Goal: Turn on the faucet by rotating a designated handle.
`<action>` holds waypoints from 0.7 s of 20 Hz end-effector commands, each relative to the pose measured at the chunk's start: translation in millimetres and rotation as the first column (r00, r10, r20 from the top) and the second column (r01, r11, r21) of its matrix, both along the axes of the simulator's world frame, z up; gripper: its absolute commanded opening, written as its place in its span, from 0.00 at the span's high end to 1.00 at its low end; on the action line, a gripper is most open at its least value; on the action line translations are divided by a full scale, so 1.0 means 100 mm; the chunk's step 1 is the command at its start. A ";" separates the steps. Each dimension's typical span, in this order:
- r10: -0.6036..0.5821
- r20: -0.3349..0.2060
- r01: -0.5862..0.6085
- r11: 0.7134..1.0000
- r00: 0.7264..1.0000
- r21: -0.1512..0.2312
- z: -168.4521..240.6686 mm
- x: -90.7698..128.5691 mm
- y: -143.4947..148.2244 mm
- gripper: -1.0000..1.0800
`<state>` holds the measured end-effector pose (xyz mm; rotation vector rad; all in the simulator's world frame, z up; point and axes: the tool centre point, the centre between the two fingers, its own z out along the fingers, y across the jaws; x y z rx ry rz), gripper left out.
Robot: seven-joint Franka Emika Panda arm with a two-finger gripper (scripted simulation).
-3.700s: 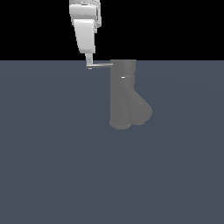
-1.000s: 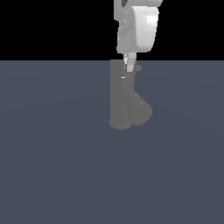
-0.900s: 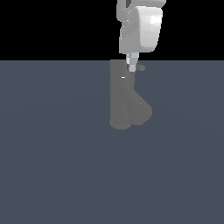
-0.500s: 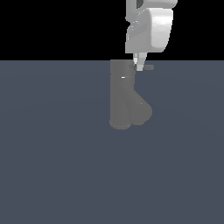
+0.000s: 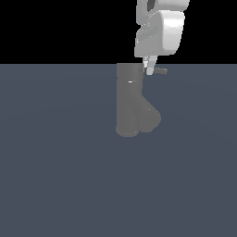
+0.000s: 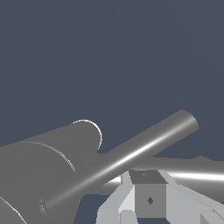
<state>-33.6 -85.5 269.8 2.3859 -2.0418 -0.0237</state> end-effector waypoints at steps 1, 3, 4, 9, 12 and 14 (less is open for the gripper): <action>-0.019 0.011 0.019 1.000 1.000 -0.004 0.00 0.09 -0.15 1.00; -0.021 0.011 0.021 1.000 1.000 -0.005 0.00 0.12 -0.19 1.00; -0.022 0.011 0.022 1.000 1.000 -0.005 0.00 0.14 -0.21 1.00; -0.028 0.011 0.028 1.000 1.000 -0.005 0.00 0.23 -0.31 1.00; -0.032 0.011 0.032 0.999 0.999 -0.006 0.00 0.28 -0.37 1.00; -0.034 0.011 0.034 0.999 0.999 -0.006 0.00 0.31 -0.41 1.00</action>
